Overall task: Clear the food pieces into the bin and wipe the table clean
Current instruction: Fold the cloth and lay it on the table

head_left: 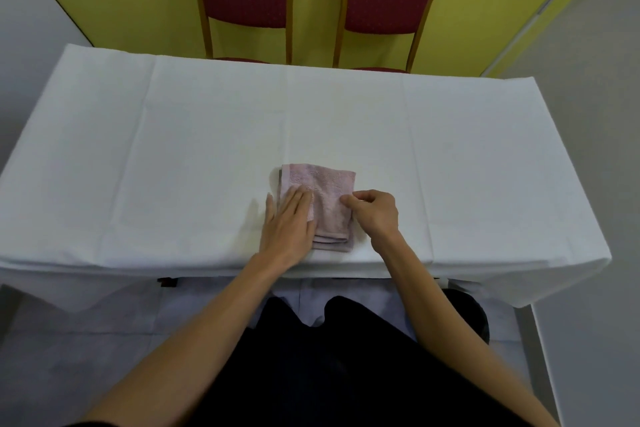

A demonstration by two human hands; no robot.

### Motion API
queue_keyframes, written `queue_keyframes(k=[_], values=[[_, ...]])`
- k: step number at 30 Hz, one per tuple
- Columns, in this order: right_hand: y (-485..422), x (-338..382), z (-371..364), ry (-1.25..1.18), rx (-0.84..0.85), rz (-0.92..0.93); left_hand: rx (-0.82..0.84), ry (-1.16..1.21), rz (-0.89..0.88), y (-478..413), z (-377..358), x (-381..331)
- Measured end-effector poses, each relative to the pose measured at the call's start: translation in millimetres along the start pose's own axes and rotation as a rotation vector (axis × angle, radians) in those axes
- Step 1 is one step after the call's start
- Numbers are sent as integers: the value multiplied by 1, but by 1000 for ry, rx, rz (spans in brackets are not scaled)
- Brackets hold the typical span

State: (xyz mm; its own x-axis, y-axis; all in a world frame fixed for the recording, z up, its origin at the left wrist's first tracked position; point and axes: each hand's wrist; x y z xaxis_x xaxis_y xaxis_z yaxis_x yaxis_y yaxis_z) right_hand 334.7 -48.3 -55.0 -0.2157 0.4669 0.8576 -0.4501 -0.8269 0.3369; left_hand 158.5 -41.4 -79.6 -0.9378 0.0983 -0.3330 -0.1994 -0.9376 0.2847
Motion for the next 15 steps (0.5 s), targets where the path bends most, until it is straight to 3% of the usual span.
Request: queue_keyframes(k=[5,9,13,15], values=[[17,-15,-8,297,-112,64,13,-85,-10,4,3,-2],[21,-11,-25,470,-203,362,-39,-59,37,2,7,-14],[23,-6,-44,673,-60,615,-119,-18,11,-4,7,-19],[21,-16,-49,770,93,630,-105,-48,-5,-9,3,-17]])
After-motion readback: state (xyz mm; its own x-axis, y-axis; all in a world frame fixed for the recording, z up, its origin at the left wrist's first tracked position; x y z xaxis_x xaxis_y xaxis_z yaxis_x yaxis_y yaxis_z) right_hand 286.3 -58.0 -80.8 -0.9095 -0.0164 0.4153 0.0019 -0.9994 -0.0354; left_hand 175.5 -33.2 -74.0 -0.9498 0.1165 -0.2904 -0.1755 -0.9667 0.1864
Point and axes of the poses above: each hand's wrist, its own y-axis away from the middle knuckle, its own z-axis out of the back of the hand, x = y × z, and after that the axes turned 12 degrees about z, right-handed
